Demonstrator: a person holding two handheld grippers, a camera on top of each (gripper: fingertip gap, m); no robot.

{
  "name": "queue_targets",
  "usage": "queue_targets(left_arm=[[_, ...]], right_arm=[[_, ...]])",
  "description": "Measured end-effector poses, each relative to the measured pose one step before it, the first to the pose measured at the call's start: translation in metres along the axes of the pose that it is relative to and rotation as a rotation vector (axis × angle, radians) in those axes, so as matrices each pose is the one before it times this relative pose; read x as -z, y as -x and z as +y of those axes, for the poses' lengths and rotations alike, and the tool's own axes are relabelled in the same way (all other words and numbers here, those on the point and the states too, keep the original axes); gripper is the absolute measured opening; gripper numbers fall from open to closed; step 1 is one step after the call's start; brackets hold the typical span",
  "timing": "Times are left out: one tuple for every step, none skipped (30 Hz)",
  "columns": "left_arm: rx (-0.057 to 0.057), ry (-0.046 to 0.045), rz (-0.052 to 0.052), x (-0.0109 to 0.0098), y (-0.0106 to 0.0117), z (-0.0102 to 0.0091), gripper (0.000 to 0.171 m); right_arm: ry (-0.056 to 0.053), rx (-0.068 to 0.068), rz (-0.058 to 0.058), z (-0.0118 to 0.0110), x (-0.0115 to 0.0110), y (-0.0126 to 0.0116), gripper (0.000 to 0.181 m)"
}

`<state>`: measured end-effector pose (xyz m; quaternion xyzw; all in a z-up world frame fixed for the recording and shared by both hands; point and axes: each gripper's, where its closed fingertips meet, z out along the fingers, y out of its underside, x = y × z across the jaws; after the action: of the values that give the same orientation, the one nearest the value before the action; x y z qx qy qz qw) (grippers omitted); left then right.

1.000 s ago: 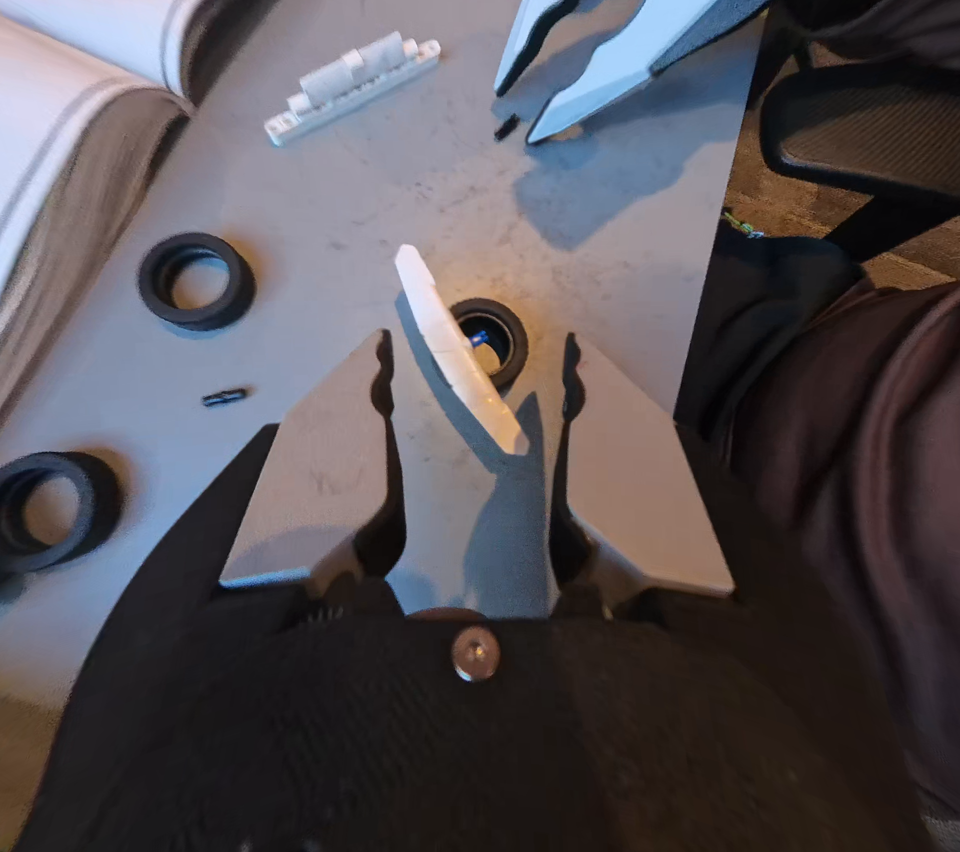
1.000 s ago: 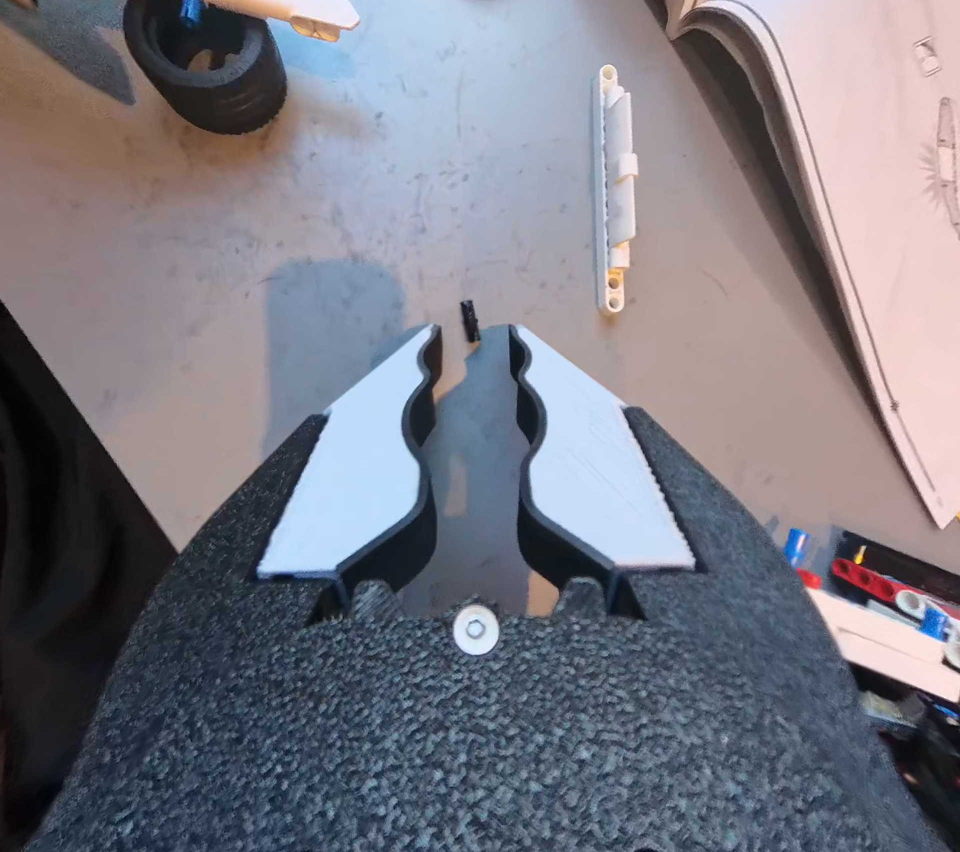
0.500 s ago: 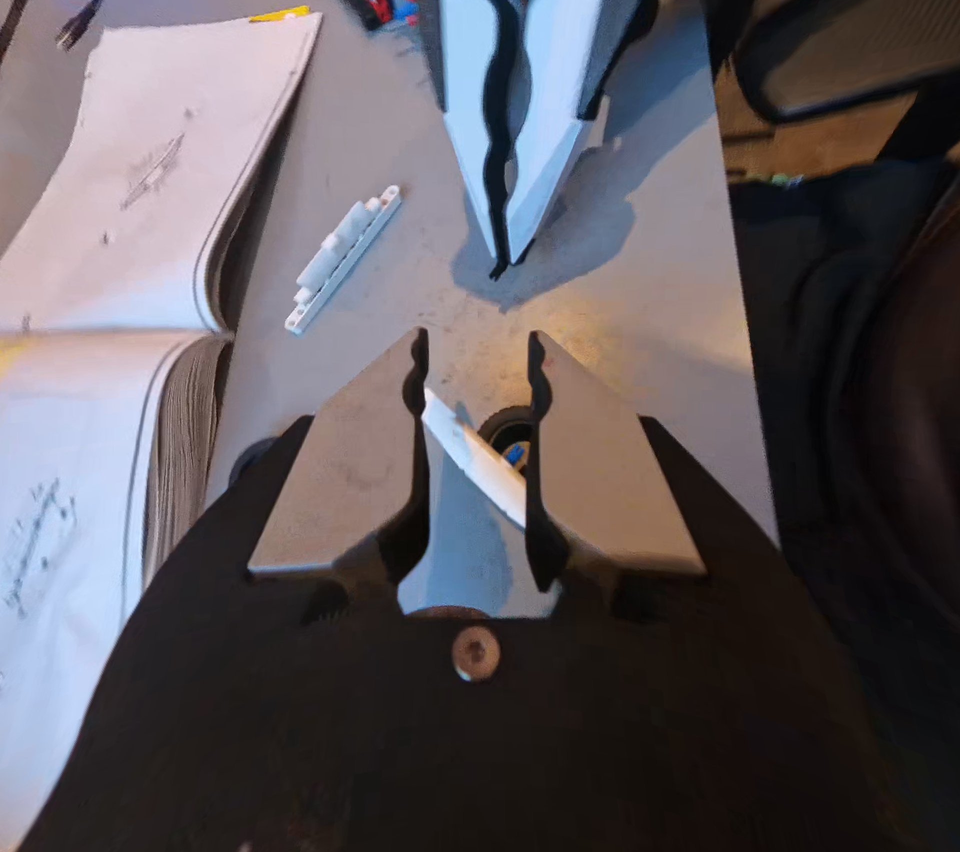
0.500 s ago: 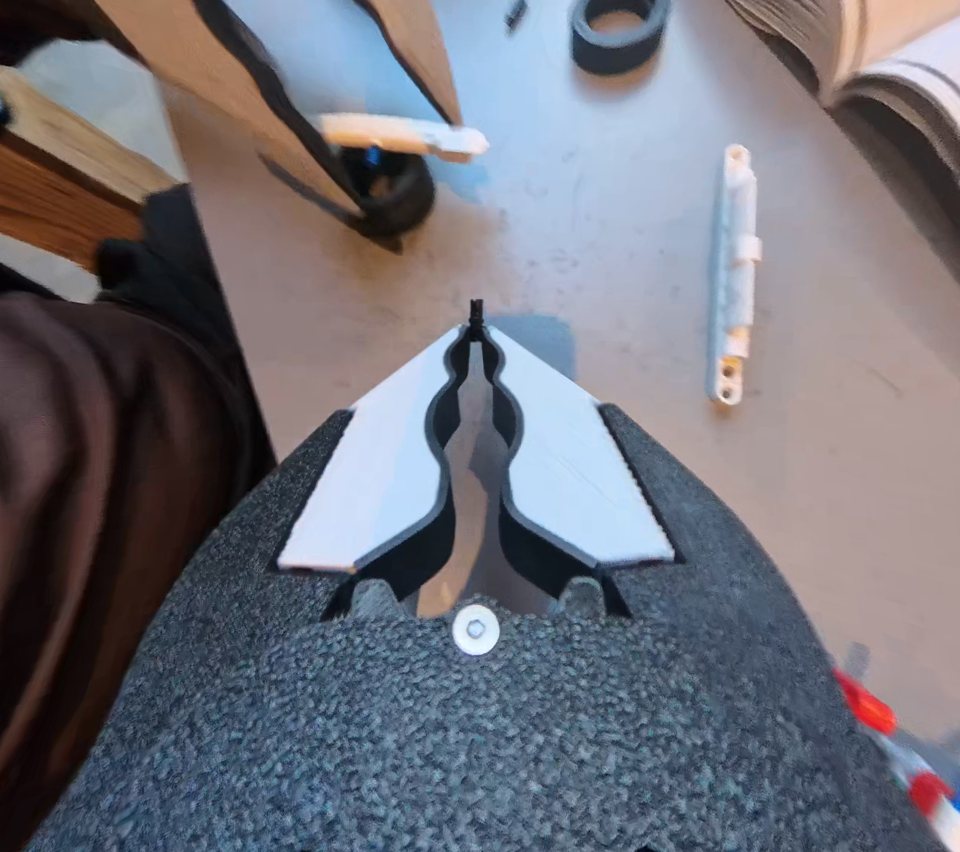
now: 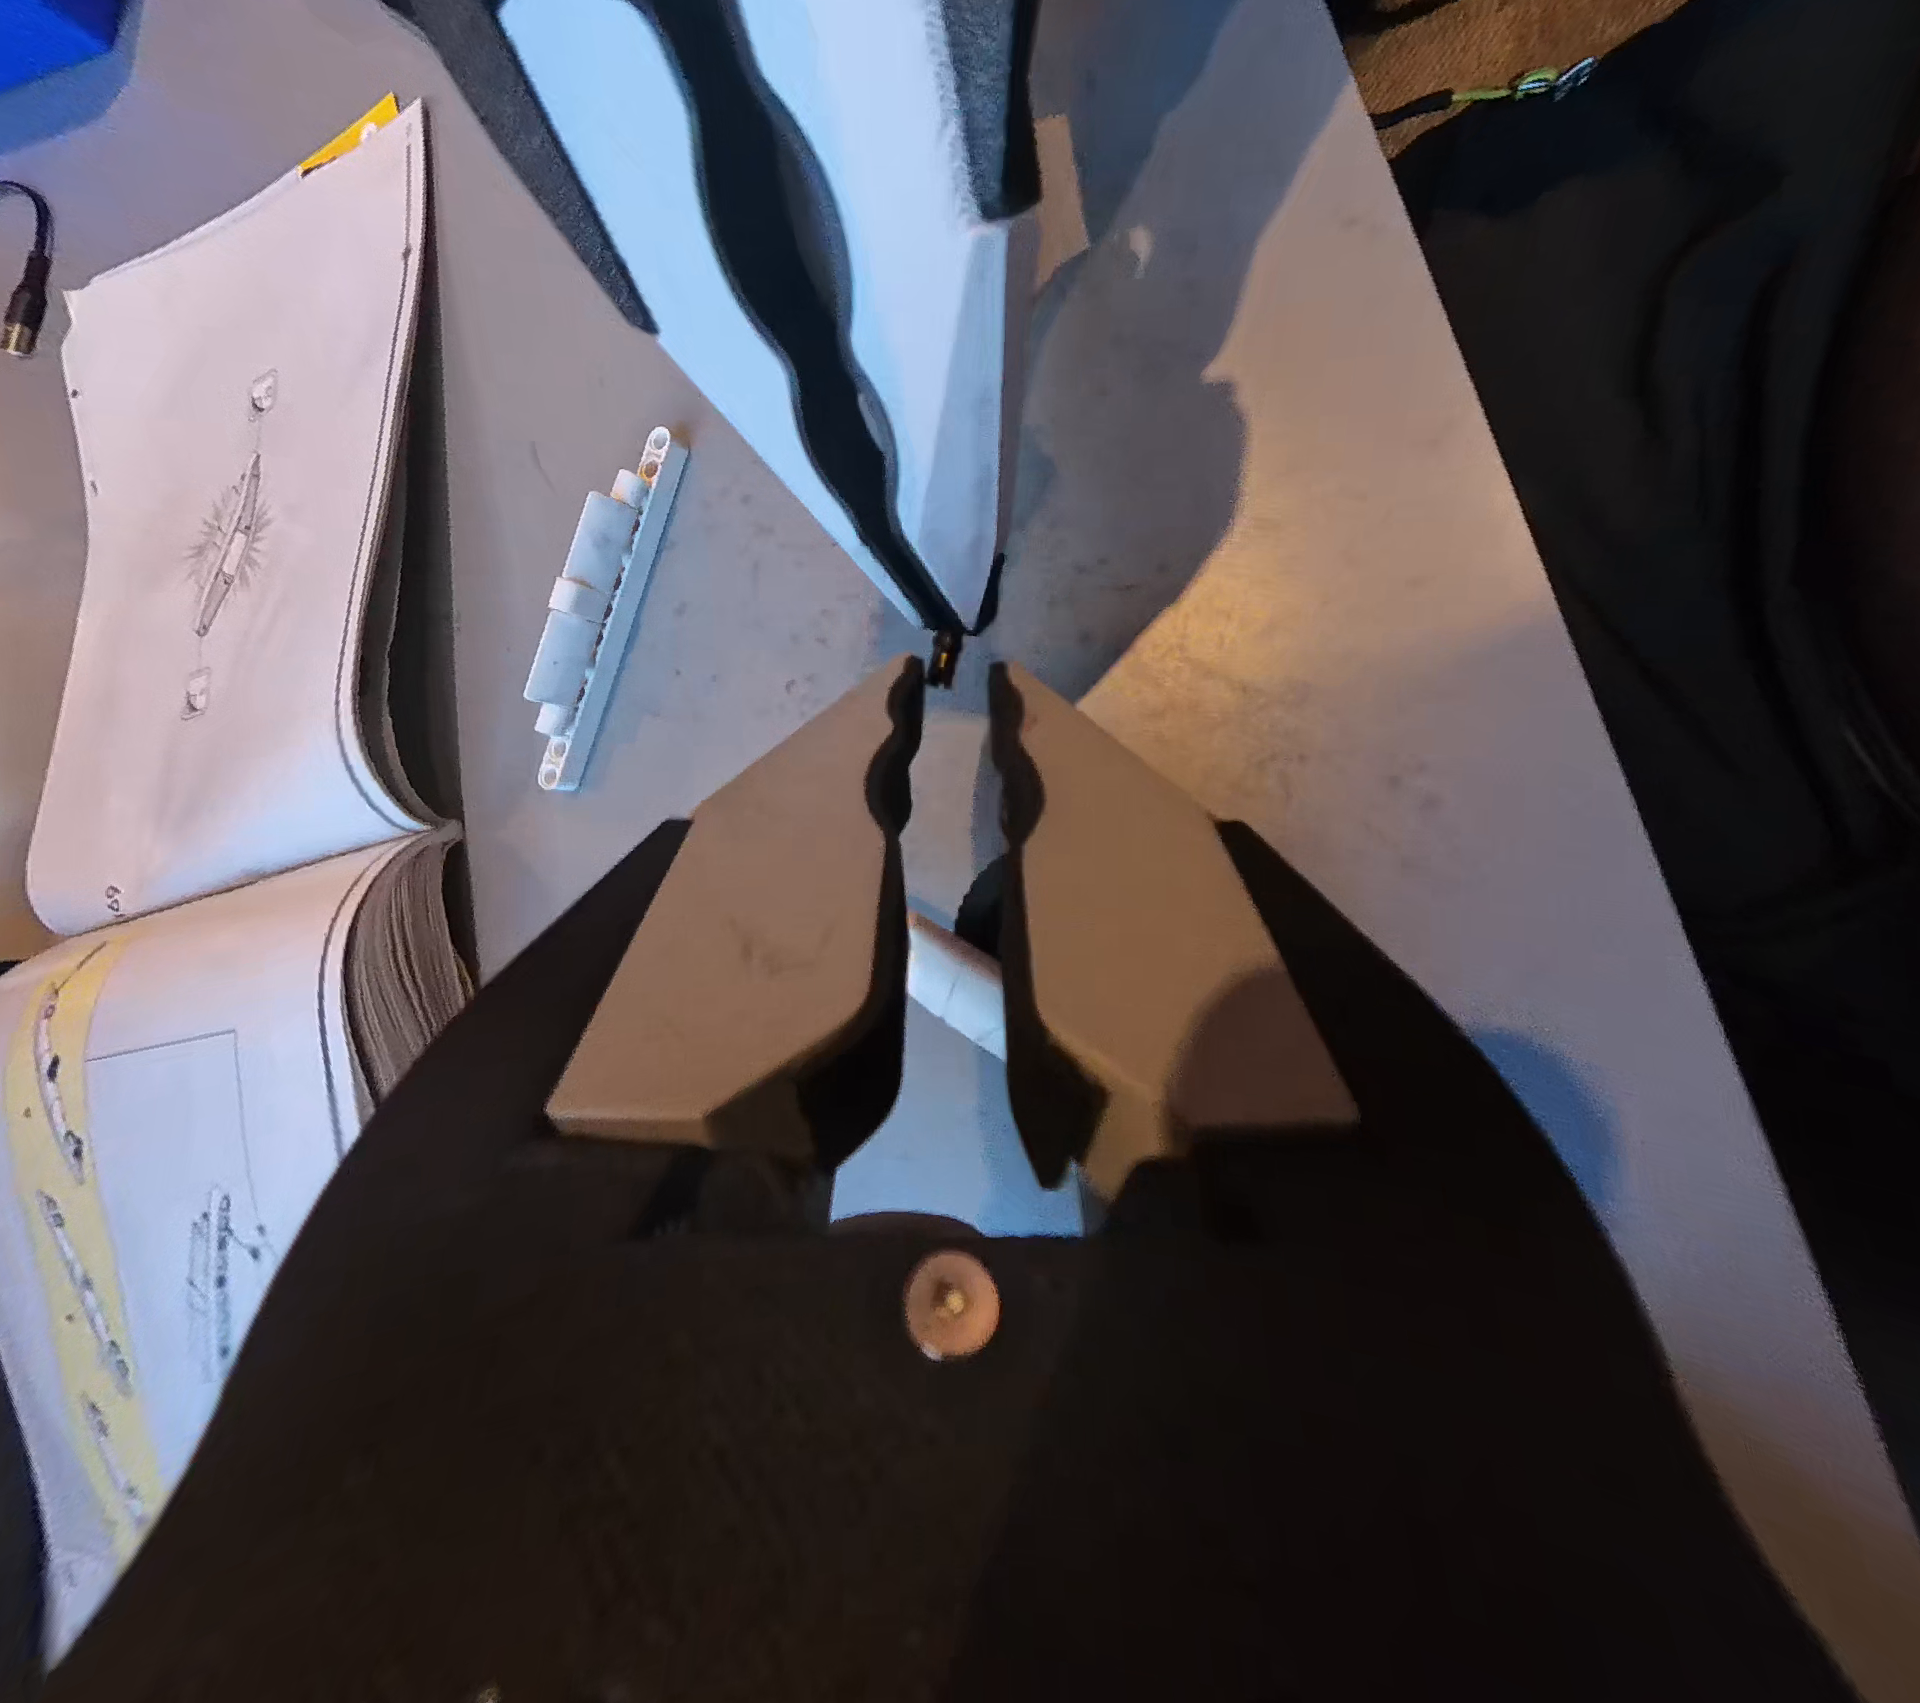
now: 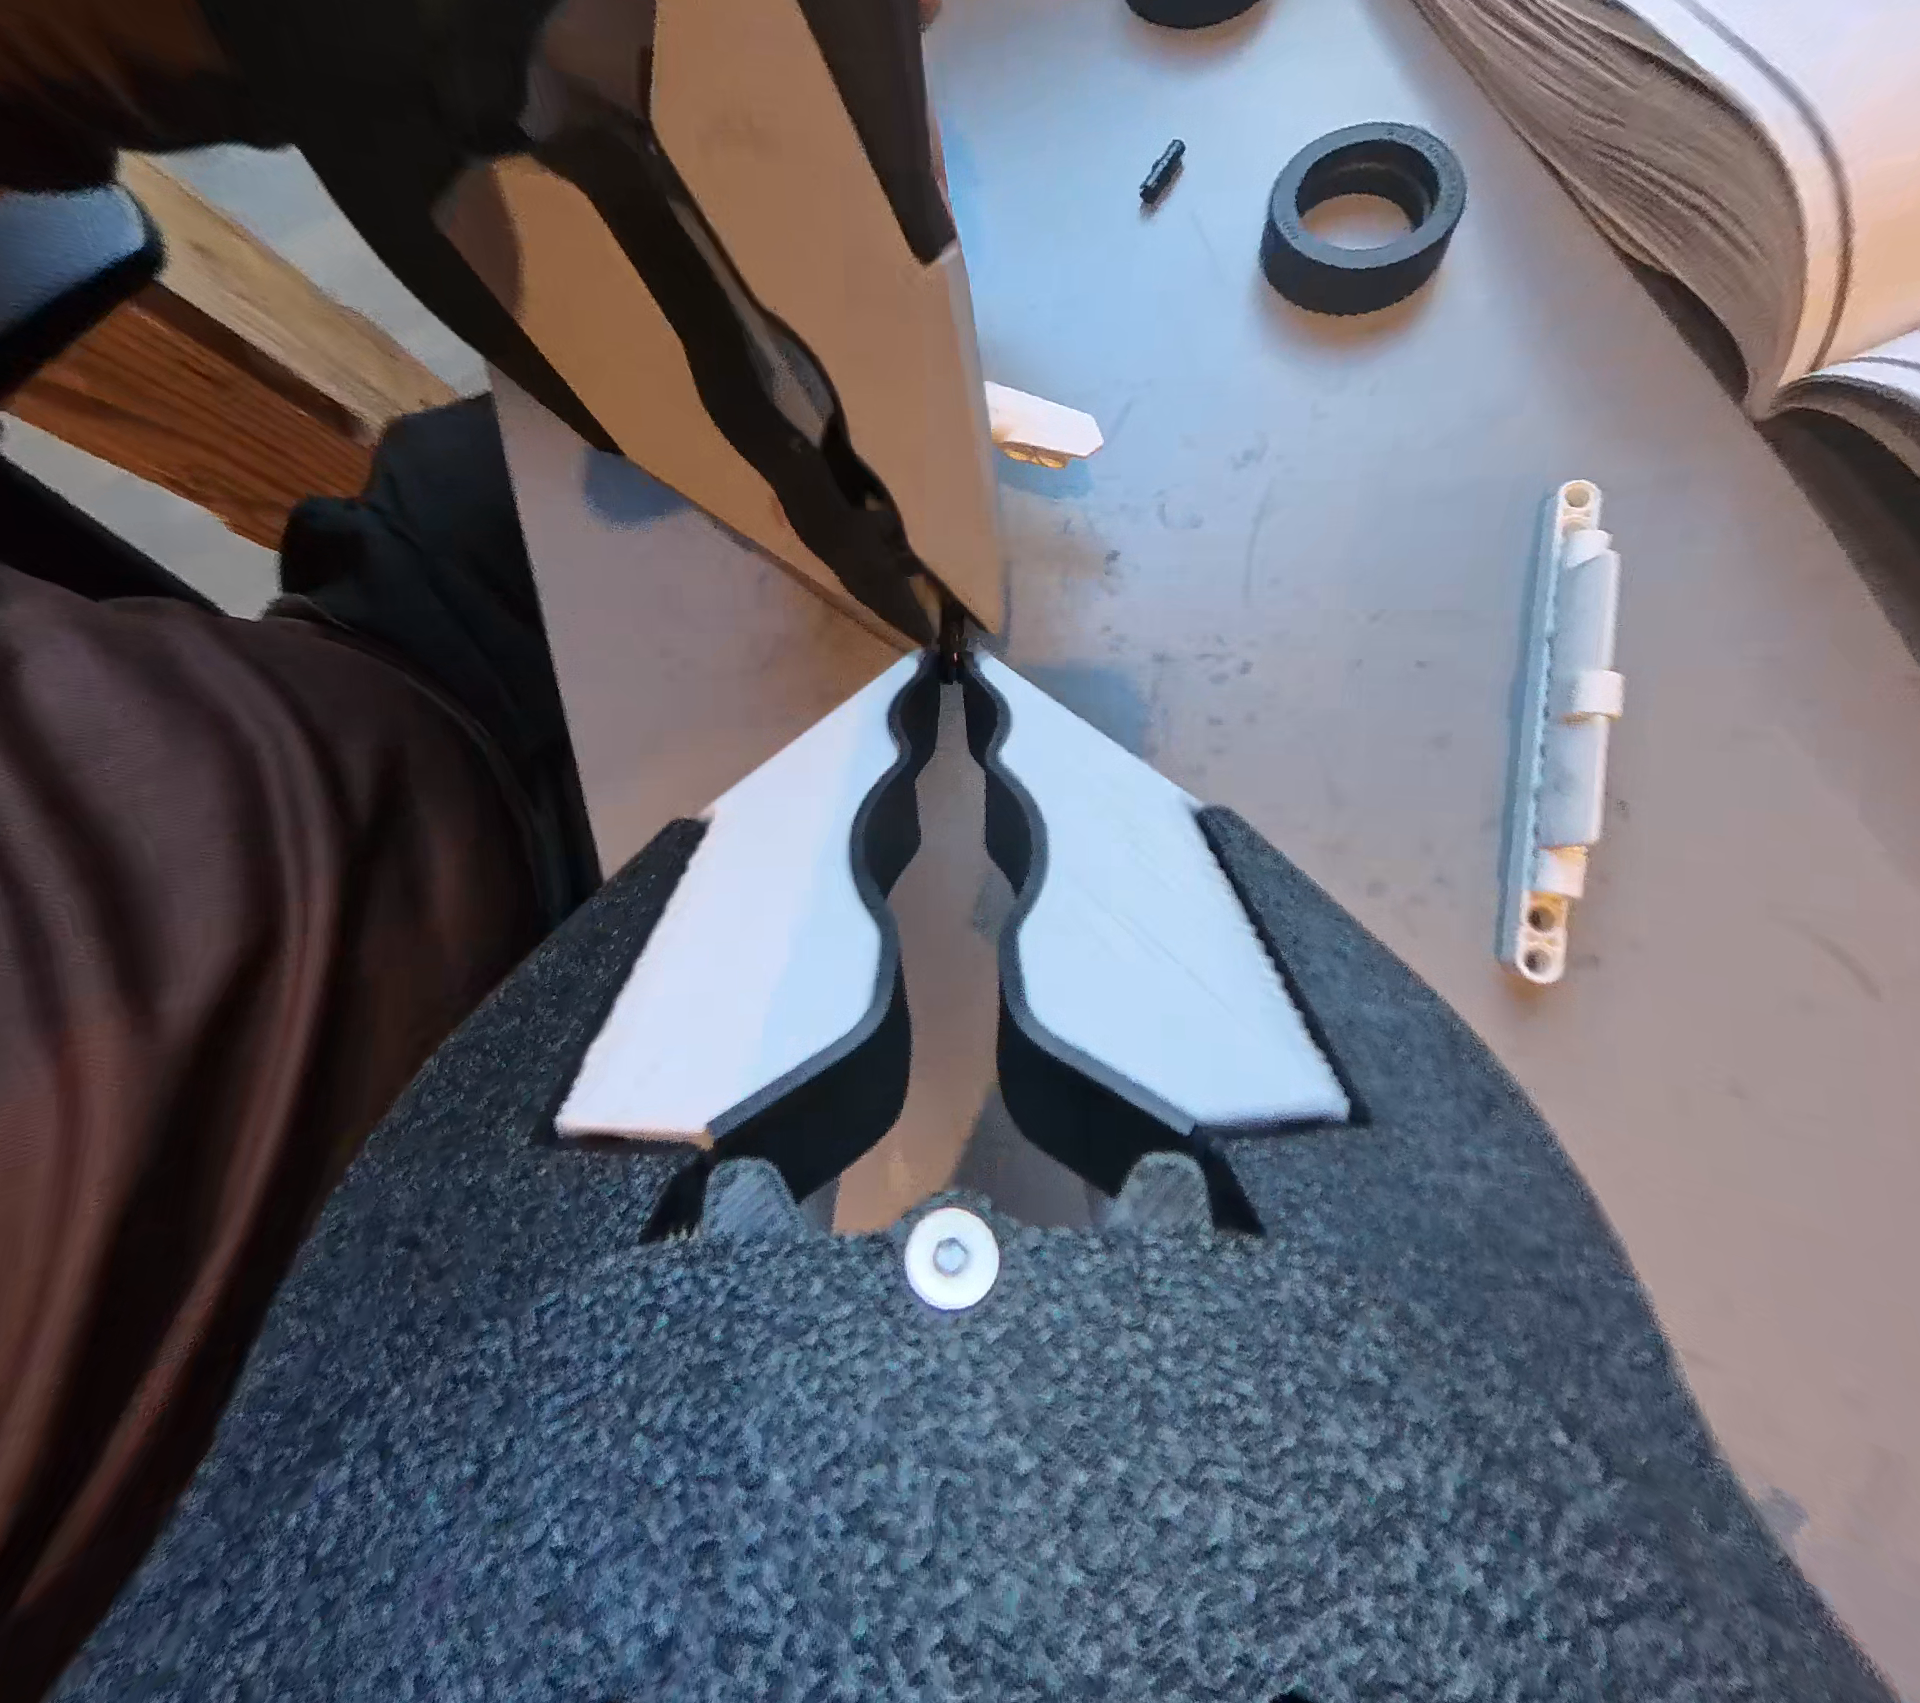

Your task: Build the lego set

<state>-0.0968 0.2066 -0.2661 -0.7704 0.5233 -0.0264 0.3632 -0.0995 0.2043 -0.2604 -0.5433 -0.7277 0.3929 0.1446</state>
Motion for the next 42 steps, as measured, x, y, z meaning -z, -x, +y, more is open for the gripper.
queue_targets(left_arm=[[0.0189,-0.00482,0.0007,0.00074,0.00007,0.00067,0.012],[0.0151,-0.00514,0.0003,0.00040,0.00029,0.00047,0.011],[0.0101,-0.00373,0.0046,-0.00015,-0.00038,0.00011,0.008],[0.0030,-0.00230,0.0070,-0.00037,-0.00090,-0.00011,0.004],[-0.0037,0.00301,0.0042,-0.00023,-0.00070,0.00052,0.002],[-0.0062,0.00650,-0.0047,-0.00013,0.00066,0.00113,0.002],[-0.0064,0.00132,-0.0013,0.00020,-0.00008,0.00044,0.002],[-0.0024,-0.00023,-0.0046,0.00034,0.00037,0.00017,0.002],[-0.0021,-0.00338,-0.0180,0.00052,0.00201,-0.00009,0.002],[-0.0046,-0.00968,-0.0174,0.00088,0.00134,-0.00080,0.001],[-0.0083,-0.02148,-0.0240,0.00183,0.00195,-0.00215,0.001],[-0.0032,-0.02932,-0.0254,0.00268,0.00219,-0.00282,0.001],[-0.0020,-0.04059,-0.0204,0.00356,0.00150,-0.00438,0.002],[-0.0075,-0.05811,-0.0231,0.00479,0.00172,-0.00648,0.001],[-0.0066,-0.06372,-0.0231,0.00540,0.00197,-0.00718,0.001],[-0.0017,-0.06242,-0.0113,0.00540,0.00072,-0.00728,0.001],[0.0023,-0.05197,-0.0043,0.00462,-0.00007,-0.00645,0.002],[0.0029,-0.03409,-0.0023,0.00326,-0.00015,-0.00419,0.001],[0.0026,-0.01192,-0.0020,0.00178,0.00030,-0.00099,0.001],[-0.0006,0.00732,-0.0042,0.00072,0.00061,0.00185,0.002],[-0.0077,0.00930,-0.0070,0.00029,0.00080,0.00232,0.002],[-0.0083,0.00378,-0.0012,0.00019,-0.00036,0.00124,0.002],[-0.0056,-0.00047,0.0024,0.00040,-0.00093,0.00021,0.002],[-0.0059,-0.00435,0.0017,0.00028,-0.00081,-0.00051,0.002],[-0.0050,-0.00053,-0.0024,0.00014,0.00000,-0.00001,0.001],[-0.0035,-0.00275,-0.0013,0.00007,0.00009,-0.00020,0.001],[0.0001,-0.00776,0.0034,0.00004,-0.00051,-0.00081,0.001],[0.0013,-0.01026,0.0032,0.00024,-0.00047,-0.00130,0.001],[-0.0008,-0.01036,-0.0012,0.00032,0.00009,-0.00140,0.001],[-0.0006,-0.00550,0.0013,0.00003,-0.00020,-0.00048,0.001],[0.0021,-0.00087,0.0052,-0.00031,-0.00075,0.00021,0.001],[-0.0021,-0.00226,-0.0010,-0.00021,0.00003,0.00013,0.001],[-0.0039,0.00022,-0.0008,-0.00017,0.00003,0.00036,0.001],[0.0007,-0.00160,0.0028,-0.00007,-0.00031,0.00012,0.001],[0.0015,-0.00836,0.0004,0.00047,0.00024,-0.00094,0.001],[-0.0027,-0.01250,-0.0021,0.00079,0.00048,-0.00149,0.001],[-0.0013,-0.01609,-0.0004,0.00099,0.00017,-0.00218,0.001],[0.0027,-0.00966,0.0035,0.00092,0.00002,-0.00150,0.001],[0.0002,-0.00180,0.0020,0.00067,0.00020,-0.00037,0.001],[-0.0039,0.00236,-0.0027,0.00030,0.00063,0.00037,0.001],[-0.0025,-0.00134,0.0016,0.00004,-0.00019,-0.00022,0.001],[0.0017,-0.00217,0.0060,-0.00025,-0.00076,-0.00036,0.001]], right_arm=[[0.0087,0.0217,0.0232,0.00127,-0.00085,-0.00126,0.004],[0.0032,0.0197,0.0112,0.00022,-0.00053,0.00065,0.004],[-0.0017,0.0136,0.0026,-0.00064,-0.00055,0.00172,0.004],[0.0002,0.0075,0.0014,-0.00070,-0.00066,0.00139,0.004],[0.0049,0.0062,0.0062,0.00006,-0.00079,0.00010,0.004],[0.0028,0.0075,0.0104,-0.00011,-0.00054,-0.00095,0.004],[0.0001,0.0059,0.0073,-0.00039,-0.00028,-0.00053,0.004],[-0.0021,0.0042,0.0070,-0.00056,0.00000,-0.00029,0.005],[-0.0084,0.0063,0.0151,-0.00122,0.00051,-0.00118,0.005],[-0.0164,0.0125,0.0169,-0.00206,0.00132,-0.00132,0.005],[-0.0326,0.0198,0.0144,-0.00388,0.00216,-0.00050,0.005],[-0.0571,0.0229,0.0075,-0.00660,0.00318,0.00112,0.007],[-0.0670,0.0193,-0.0037,-0.00779,0.00378,0.00316,0.014],[-0.0519,0.0160,-0.0026,-0.00599,0.00373,0.00247,0.018],[-0.0286,0.0180,0.0053,-0.00346,0.00342,0.00088,0.019],[-0.0147,0.0211,0.0058,-0.00223,0.00314,0.00040,0.021],[-0.0088,0.0174,0.0079,-0.00196,0.00243,0.00010,0.021],[-0.0106,0.0127,0.0105,-0.00233,0.00153,-0.00006,0.023],[-0.0166,0.0119,0.0088,-0.00347,0.00117,0.00060,0.023],[-0.0203,0.0164,0.0052,-0.00433,0.00123,0.00157,0.020],[-0.0145,0.0225,0.0065,-0.00378,0.00117,0.00149,0.016],[-0.0026,0.0226,0.0131,-0.00222,0.00063,0.00021,0.014],[0.0024,0.0163,0.0084,-0.00101,0.00024,0.00050,0.012],[-0.0008,0.0045,-0.0028,-0.00075,0.00004,0.00134,0.013],[-0.0070,-0.0042,-0.0052,-0.00099,-0.00019,0.00112,0.014],[-0.0079,-0.0010,-0.0024,-0.00074,-0.00040,0.00058,0.014],[0.0017,0.0096,0.0035,0.00054,-0.00055,-0.00019,0.011],[0.0103,0.0194,0.0125,0.00133,-0.00064,-0.00107,0.009],[0.0091,0.0220,0.0117,0.00086,-0.00067,-0.00054,0.010],[-0.0001,0.0160,0.0042,-0.00091,-0.00038,0.00074,0.009],[-0.0080,0.0113,0.0019,-0.00227,0.00003,0.00116,0.004],[-0.0021,0.0111,0.0030,-0.00133,-0.00026,0.00071,0.000],[0.0085,0.0125,0.0039,0.00015,-0.00074,0.00018,0.000],[0.0077,0.0122,0.0059,0.00024,-0.00064,-0.00027,0.000],[0.0023,0.0052,0.0030,-0.00048,-0.00014,-0.00011,0.001],[-0.0009,-0.0040,-0.0011,-0.00097,0.00010,0.00009,0.003],[-0.0007,-0.0062,-0.0041,-0.00085,0.00045,0.00012,0.008],[0.0025,-0.0024,-0.0065,-0.00011,0.00065,0.00033,0.010],[0.0040,0.0015,-0.0047,0.00051,0.00059,0.00040,0.011],[0.0019,0.0027,0.0005,0.00033,0.00046,-0.00001,0.010],[0.0026,0.0028,-0.0008,0.00051,0.00013,0.00043,0.007],[0.0037,0.0039,0.0006,0.00042,-0.00041,0.00042,0.005]])
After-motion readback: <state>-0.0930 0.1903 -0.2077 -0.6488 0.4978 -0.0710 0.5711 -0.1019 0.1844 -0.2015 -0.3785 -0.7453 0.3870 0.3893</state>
